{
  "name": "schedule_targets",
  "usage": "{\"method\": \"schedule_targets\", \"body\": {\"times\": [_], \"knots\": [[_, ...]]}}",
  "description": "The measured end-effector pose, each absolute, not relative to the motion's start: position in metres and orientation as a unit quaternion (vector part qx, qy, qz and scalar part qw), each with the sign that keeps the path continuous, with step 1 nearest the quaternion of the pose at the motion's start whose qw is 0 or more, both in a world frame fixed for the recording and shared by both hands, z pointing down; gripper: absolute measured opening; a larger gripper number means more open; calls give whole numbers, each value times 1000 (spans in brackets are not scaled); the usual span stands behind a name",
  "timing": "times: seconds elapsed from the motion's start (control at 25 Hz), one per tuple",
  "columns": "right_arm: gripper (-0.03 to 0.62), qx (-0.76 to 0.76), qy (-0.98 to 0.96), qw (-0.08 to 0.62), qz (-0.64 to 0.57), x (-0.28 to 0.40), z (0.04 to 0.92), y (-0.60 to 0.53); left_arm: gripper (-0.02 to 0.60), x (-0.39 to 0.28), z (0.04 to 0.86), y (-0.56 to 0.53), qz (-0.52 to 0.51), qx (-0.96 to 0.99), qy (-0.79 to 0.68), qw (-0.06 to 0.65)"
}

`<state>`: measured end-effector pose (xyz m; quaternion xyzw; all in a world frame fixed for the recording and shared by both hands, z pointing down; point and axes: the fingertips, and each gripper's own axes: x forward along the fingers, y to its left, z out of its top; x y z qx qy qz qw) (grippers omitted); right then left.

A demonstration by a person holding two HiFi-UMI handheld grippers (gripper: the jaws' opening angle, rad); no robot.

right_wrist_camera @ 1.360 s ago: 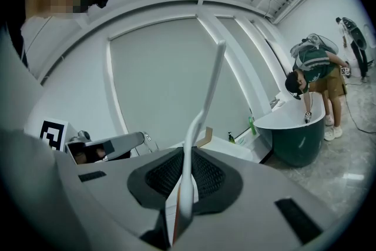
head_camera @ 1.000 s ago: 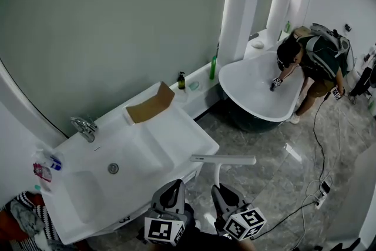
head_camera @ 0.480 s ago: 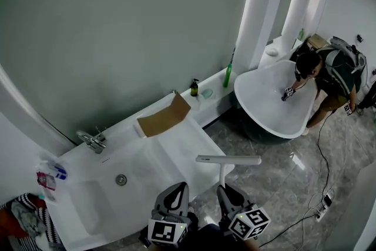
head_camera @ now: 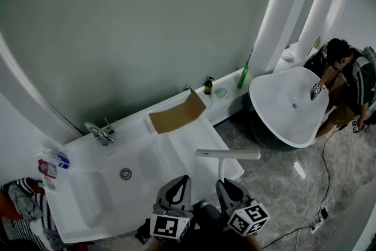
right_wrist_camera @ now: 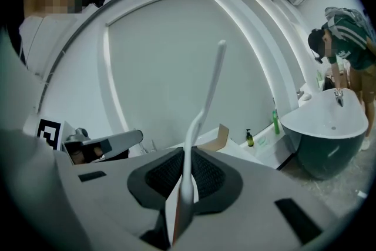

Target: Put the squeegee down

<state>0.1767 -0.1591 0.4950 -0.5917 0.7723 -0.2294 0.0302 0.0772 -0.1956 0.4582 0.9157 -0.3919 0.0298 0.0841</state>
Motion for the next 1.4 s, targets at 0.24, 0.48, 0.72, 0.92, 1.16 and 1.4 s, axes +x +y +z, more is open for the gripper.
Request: {"method": "schedule_targets", "body": {"times": [0.24, 0.48, 0.72, 0.92, 1.16, 1.4], "knots": [[54, -557, 798, 20, -228, 175, 499, -179, 5, 79, 453, -210, 11, 898, -433, 82], [54, -518, 818, 14, -250, 179, 504, -203, 5, 85, 450, -219, 20, 884, -459, 85], [54, -467, 832, 10, -300, 174, 529, -242, 5, 74, 455, -225, 29, 864, -495, 90], [54, -446, 828, -5, -341, 170, 563, -285, 5, 62, 454, -231, 25, 849, -521, 87], [54, -435, 807, -24, -399, 167, 606, -322, 5, 52, 459, -240, 39, 836, -539, 91], [55, -453, 776, -32, -437, 180, 635, -335, 5, 49, 465, -247, 33, 832, -546, 96]]}}
